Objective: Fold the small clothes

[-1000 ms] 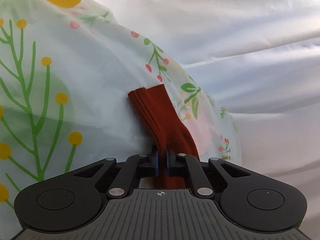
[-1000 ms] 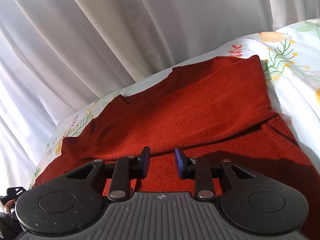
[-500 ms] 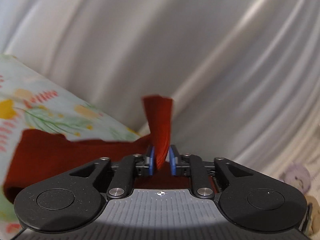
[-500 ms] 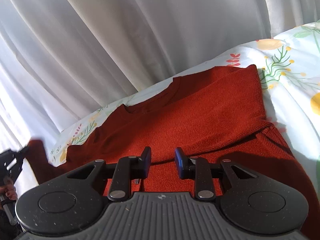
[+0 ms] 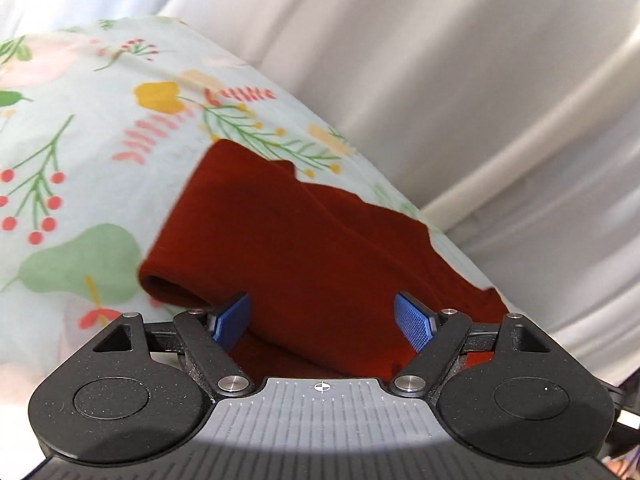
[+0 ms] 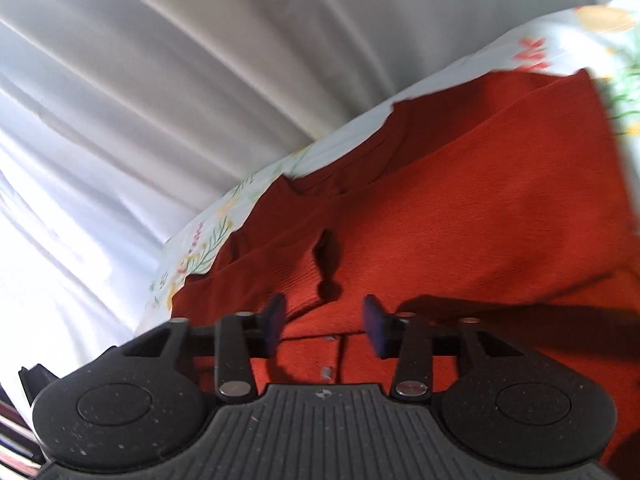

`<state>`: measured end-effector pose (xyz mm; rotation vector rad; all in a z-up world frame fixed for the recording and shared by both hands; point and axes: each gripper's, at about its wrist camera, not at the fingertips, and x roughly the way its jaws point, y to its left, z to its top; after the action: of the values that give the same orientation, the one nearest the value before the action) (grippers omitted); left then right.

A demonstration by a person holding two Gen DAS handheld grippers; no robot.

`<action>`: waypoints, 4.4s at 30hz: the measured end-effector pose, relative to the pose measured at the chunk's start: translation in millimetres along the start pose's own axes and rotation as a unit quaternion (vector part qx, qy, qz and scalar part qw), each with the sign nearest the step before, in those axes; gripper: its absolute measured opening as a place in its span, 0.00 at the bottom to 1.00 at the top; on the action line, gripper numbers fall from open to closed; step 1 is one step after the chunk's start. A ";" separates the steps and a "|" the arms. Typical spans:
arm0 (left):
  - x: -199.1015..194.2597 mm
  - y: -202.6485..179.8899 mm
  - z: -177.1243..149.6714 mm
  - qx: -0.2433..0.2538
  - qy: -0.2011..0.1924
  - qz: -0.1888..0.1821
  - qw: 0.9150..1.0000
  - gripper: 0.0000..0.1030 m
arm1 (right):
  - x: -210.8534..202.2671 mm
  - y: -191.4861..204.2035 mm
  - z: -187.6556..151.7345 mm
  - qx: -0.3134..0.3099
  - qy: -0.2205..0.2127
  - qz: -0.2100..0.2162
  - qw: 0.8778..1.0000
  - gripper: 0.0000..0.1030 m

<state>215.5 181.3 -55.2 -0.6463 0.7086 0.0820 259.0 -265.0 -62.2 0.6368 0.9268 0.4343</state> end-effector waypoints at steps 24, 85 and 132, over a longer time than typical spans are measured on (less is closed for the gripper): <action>19.5 -29.5 -16.5 0.097 0.019 0.024 0.995 0.82 | -25.7 -14.2 25.1 -0.114 -0.083 -0.190 0.972 0.08; 97.0 -114.2 -55.0 0.332 0.027 0.023 0.943 0.96 | 4.9 17.8 -36.3 -0.265 -0.104 -0.293 0.913 0.23; -129.5 26.2 -132.7 0.167 0.217 0.068 0.959 0.72 | -217.8 -33.4 -186.4 -0.057 0.058 -0.204 0.976 0.41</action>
<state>32.2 144.0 -63.7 -0.2887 1.1629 -0.0555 -12.0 -361.0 -37.0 0.3052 1.1048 0.1555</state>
